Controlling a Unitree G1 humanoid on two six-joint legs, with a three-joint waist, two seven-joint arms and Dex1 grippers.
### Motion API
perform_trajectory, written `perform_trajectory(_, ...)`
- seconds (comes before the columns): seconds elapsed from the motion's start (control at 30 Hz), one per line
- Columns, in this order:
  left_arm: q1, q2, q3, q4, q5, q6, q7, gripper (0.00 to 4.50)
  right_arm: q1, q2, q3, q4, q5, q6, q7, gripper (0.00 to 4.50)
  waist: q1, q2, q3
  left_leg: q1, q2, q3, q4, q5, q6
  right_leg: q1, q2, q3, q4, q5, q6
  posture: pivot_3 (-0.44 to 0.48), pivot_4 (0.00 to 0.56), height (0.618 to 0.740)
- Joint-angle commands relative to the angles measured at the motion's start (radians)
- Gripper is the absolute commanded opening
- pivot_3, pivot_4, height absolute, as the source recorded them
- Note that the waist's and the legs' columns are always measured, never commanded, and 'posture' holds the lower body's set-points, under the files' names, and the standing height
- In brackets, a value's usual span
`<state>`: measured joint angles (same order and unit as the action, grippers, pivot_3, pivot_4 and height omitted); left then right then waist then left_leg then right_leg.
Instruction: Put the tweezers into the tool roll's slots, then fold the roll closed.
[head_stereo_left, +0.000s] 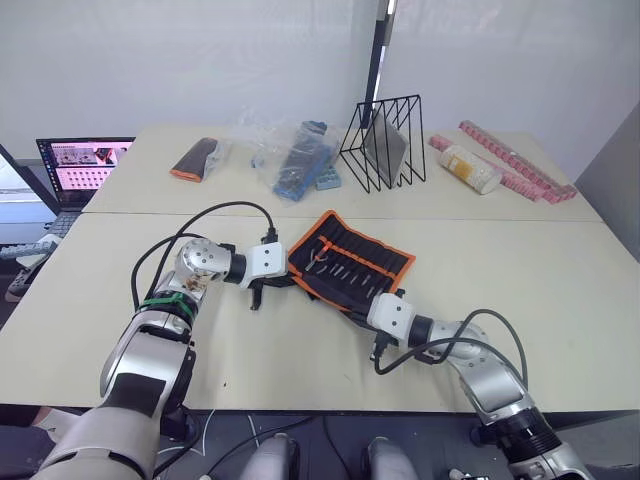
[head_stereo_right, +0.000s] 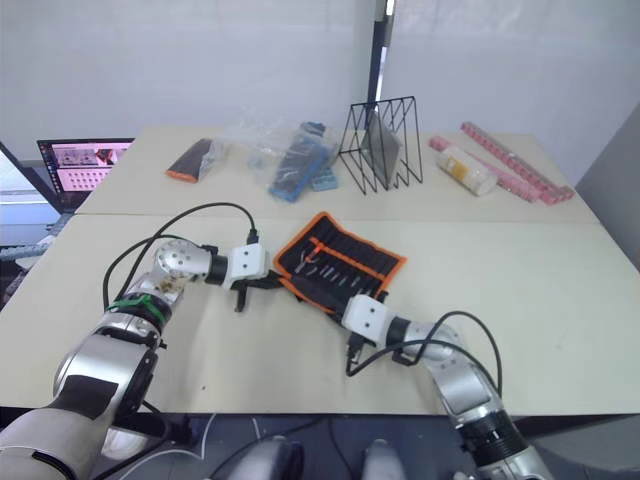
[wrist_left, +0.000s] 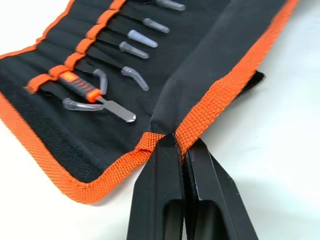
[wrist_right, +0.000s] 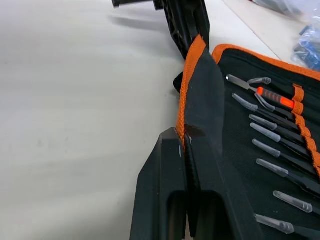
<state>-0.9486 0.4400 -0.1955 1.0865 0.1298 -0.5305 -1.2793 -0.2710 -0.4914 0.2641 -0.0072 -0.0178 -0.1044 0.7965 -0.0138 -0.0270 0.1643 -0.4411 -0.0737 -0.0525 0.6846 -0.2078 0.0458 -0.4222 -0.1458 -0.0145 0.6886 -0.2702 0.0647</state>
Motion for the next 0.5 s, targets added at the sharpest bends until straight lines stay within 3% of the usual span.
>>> perform_trajectory(0.03,0.072,0.026,-0.011,-0.124,-0.047,0.081,-0.116,0.0,-0.012,-0.04,-0.043,0.021,0.022,-0.046,0.029,0.04,-0.001,0.0,0.0,0.0,0.0,0.0,0.0,0.0,0.0,0.0,0.0,0.0,0.0,0.0,0.0,0.0,0.15,0.687)
perform_trajectory(0.5,0.464,0.174,-0.079,-0.908,-0.163,0.597,-0.172,0.0,0.05,-0.122,-0.071,-0.067,0.173,0.023,0.18,0.04,-0.003,0.001,-0.001,0.0,0.001,0.0,0.0,0.0,0.0,0.0,0.001,0.001,-0.001,0.0,0.0,0.0,0.15,0.687)
